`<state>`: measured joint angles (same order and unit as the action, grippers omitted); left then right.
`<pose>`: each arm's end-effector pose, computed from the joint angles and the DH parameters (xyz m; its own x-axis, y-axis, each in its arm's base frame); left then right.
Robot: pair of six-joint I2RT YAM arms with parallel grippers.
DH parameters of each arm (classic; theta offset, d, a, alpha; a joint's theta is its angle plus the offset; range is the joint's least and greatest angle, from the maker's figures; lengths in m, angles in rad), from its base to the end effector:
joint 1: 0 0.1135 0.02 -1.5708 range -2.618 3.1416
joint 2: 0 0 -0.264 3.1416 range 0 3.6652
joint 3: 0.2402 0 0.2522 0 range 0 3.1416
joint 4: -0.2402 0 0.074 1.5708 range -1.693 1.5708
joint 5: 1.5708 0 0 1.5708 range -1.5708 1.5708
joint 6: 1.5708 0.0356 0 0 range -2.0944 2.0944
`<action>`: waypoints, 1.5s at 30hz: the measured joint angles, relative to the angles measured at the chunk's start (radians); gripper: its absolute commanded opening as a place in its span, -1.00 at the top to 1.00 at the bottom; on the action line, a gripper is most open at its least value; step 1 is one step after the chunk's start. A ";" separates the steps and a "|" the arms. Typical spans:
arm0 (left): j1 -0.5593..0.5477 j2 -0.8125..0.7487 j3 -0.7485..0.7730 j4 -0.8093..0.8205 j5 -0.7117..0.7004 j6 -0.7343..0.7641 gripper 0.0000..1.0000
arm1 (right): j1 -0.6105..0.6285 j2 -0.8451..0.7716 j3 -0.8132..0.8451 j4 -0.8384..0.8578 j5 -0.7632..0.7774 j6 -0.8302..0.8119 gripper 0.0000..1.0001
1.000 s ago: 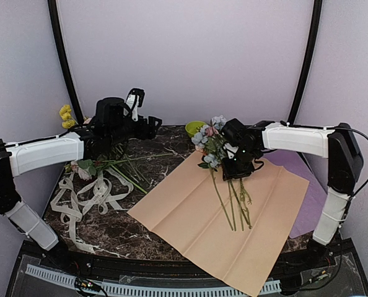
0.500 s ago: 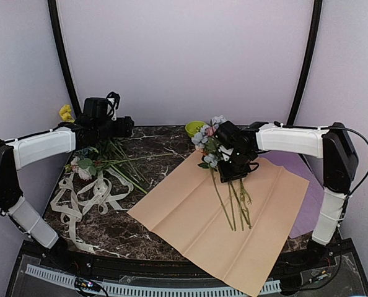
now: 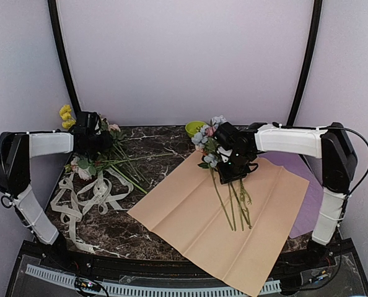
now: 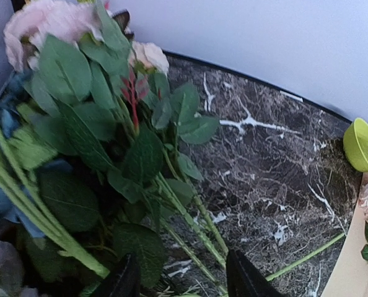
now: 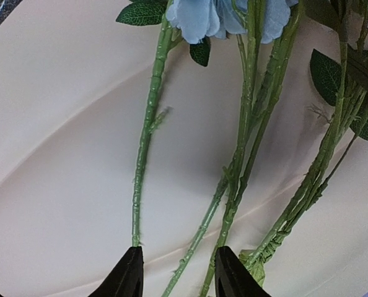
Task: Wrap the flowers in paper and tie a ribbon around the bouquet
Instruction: Pick up the fake flower from the corner of the board.
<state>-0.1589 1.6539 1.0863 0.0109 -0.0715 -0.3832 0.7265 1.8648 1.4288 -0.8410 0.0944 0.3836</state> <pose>0.3694 -0.0566 0.2376 -0.5205 -0.2943 -0.8015 -0.1042 0.9536 -0.2824 0.2830 0.2470 0.2124 -0.9033 -0.3043 -0.3023 -0.3265 0.9449 0.0247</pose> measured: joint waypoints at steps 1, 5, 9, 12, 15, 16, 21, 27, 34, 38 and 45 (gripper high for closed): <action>-0.002 0.024 0.002 0.002 0.016 -0.015 0.03 | 0.000 0.001 0.000 0.000 0.000 -0.001 0.20; -0.005 0.119 0.016 0.003 0.039 -0.049 0.14 | 0.000 0.001 0.000 0.002 0.001 -0.005 0.20; -0.005 0.148 0.024 -0.001 0.023 -0.063 0.16 | 0.000 0.001 -0.002 0.002 0.002 -0.007 0.20; -0.005 0.114 0.016 0.018 -0.026 -0.055 0.15 | 0.000 0.001 -0.003 0.002 0.004 -0.008 0.20; 0.003 0.052 0.007 0.019 -0.087 -0.028 0.09 | 0.000 0.002 -0.003 0.002 0.004 -0.009 0.19; 0.010 0.030 0.007 0.023 -0.101 -0.020 0.02 | 0.000 0.002 -0.003 0.002 0.004 -0.010 0.19; 0.094 -0.016 0.007 0.045 -0.135 -0.005 -0.33 | 0.000 0.008 -0.003 0.002 0.004 -0.014 0.20; 0.202 0.018 0.054 0.039 -0.137 -0.002 -0.51 | 0.000 0.011 -0.003 0.000 0.007 -0.023 0.19; 0.282 0.111 0.201 0.040 -0.098 -0.003 -0.51 | 0.000 0.031 0.001 -0.010 0.011 -0.032 0.19; 0.302 0.209 0.283 0.038 -0.066 -0.006 -0.38 | 0.000 0.050 0.021 -0.027 0.012 -0.036 0.19; 0.312 0.300 0.317 0.012 -0.033 -0.010 0.97 | 0.000 0.051 0.043 -0.040 0.016 -0.044 0.19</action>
<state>0.1528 1.9537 1.4036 0.0231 -0.1047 -0.3935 0.7265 1.9160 1.4715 -0.8806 0.1101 0.3397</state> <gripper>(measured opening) 0.240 0.404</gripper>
